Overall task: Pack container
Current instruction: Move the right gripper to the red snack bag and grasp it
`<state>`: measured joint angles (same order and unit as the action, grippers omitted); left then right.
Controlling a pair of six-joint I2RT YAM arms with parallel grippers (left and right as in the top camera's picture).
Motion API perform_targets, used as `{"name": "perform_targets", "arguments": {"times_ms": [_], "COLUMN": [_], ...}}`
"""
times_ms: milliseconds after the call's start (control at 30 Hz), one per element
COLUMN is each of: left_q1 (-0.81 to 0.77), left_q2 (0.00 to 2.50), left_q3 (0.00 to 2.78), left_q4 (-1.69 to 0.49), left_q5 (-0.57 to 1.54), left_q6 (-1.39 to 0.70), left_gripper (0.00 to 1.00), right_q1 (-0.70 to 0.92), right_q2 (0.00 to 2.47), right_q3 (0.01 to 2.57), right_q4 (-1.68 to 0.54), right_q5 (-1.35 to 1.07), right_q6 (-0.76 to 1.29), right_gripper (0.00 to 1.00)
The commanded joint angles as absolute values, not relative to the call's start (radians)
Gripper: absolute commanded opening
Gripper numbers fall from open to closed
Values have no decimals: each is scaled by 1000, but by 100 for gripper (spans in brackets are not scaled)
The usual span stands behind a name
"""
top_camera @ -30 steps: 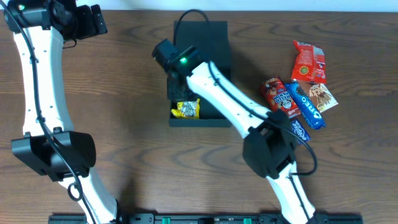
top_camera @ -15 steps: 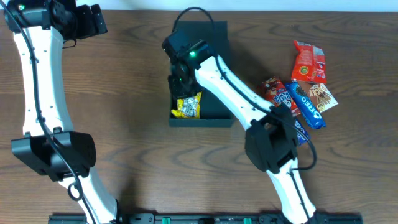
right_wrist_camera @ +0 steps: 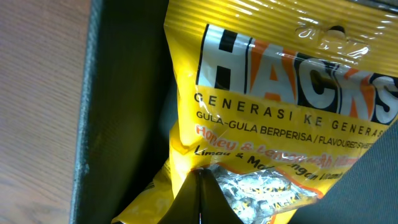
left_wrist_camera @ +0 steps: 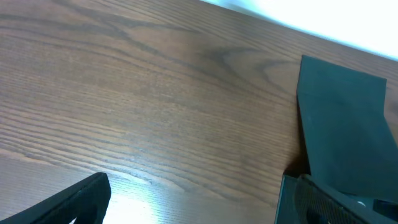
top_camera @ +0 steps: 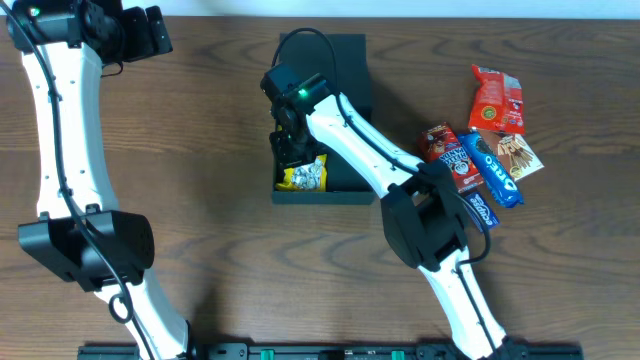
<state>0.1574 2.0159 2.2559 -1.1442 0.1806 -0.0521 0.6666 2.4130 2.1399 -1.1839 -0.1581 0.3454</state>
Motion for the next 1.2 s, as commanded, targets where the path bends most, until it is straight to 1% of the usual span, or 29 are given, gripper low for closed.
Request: {"name": "perform_targets", "arguments": {"times_ms": [0, 233, 367, 400, 433, 467, 533, 567, 600, 667, 833, 967, 1167], "left_q1": [165, 165, 165, 165, 165, 165, 164, 164, 164, 164, 164, 164, 164], "left_q2": [2011, 2011, 2012, 2014, 2014, 2014, 2015, 2015, 2015, 2016, 2016, 2016, 2016], "left_q3": [2273, 2273, 2273, 2273, 2273, 2273, 2273, 2273, 2273, 2273, 2273, 2273, 2273], "left_q4": [-1143, -1143, -1144, -1144, -1144, -1144, -1144, -1144, -1144, -1144, -1144, -1144, -1144], "left_q5": [184, 184, 184, 184, 184, 184, 184, 184, 184, 184, 184, 184, 184], "left_q6": [-60, -60, -60, -60, -60, -60, -60, -60, -60, -59, -59, -60, -60], "left_gripper": [95, 95, 95, 95, 95, 95, 95, 95, 95, 95, 95, 95, 95], "right_q1": [654, 587, 493, 466, 435, 403, 318, 270, 221, 149, 11, -46, -106], "right_q2": [2415, 2266, 2125, 2101, 2082, 2070, 2067, 2077, 2091, 2125, 2212, 2296, 2395], "right_q3": [2159, 2214, 2216, 2216, 2216, 2216, 2216, 2211, 2210, 2210, 2210, 2210, 2210], "right_q4": [-1198, -1183, -1132, -1126, -1123, -1123, -1137, -1148, -1164, -1175, -1155, -1139, -1070], "right_q5": [-165, -157, 11, 52, 94, 130, 183, 185, 184, 184, 226, 309, 267], "right_q6": [305, 252, 245, 245, 244, 231, 173, 138, 121, 105, 92, 93, 96], "right_gripper": [2, 2, 2, 11, 23, 27, 55, 67, 84, 99, 99, 99, 99]}}
